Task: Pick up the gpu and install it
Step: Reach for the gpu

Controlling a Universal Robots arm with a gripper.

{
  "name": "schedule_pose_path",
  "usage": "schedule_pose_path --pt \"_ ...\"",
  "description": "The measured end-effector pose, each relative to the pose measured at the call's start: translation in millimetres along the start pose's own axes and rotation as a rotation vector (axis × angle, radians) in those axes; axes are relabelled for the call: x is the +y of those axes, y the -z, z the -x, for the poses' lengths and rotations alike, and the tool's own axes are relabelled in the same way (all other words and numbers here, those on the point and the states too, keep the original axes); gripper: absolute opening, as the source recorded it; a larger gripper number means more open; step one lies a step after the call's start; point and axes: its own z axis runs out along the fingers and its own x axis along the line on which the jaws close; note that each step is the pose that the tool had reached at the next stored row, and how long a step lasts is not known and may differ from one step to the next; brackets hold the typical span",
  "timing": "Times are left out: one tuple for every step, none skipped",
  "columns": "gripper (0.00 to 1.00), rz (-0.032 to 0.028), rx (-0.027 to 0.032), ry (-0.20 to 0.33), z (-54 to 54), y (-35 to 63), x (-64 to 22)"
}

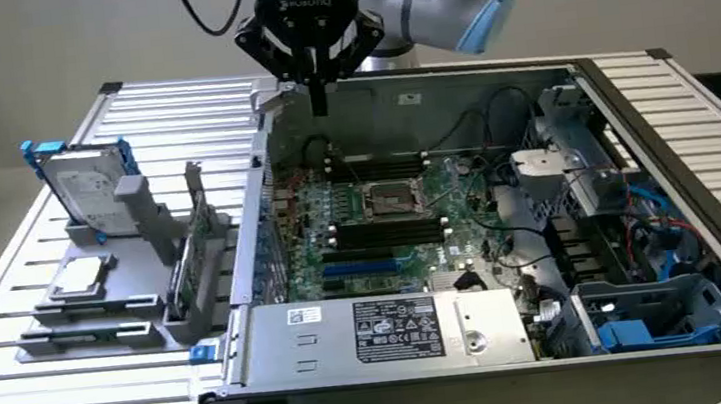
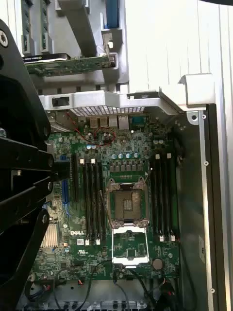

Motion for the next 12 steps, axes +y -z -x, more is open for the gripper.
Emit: schedule_pose_path --pt "0.11 0.0000 0.0000 0.000 0.0 0.0 0.0" --pt "0.11 0.0000 0.0000 0.000 0.0 0.0 0.0" --pt "0.11 0.0000 0.0000 0.000 0.0 0.0 0.0" --pt "0.11 0.0000 0.0000 0.000 0.0 0.0 0.0" --pt "0.11 0.0000 0.0000 0.000 0.0 0.0 0.0" --pt "0.11 0.0000 0.0000 0.000 0.0 0.0 0.0" --pt "0.11 0.0000 0.0000 0.000 0.0 0.0 0.0" --pt "0.11 0.0000 0.0000 0.000 0.0 0.0 0.0" --pt "0.11 0.0000 -0.0001 0.000 0.0 0.0 0.0" --pt "0.11 -0.0002 0.0008 0.000 -2.0 0.1 -0.2" --pt "0.11 -0.0004 0.0018 0.000 -6.4 0.1 -0.5" --pt "0.11 -0.0004 0.0027 0.000 -10.9 -0.1 -0.7"
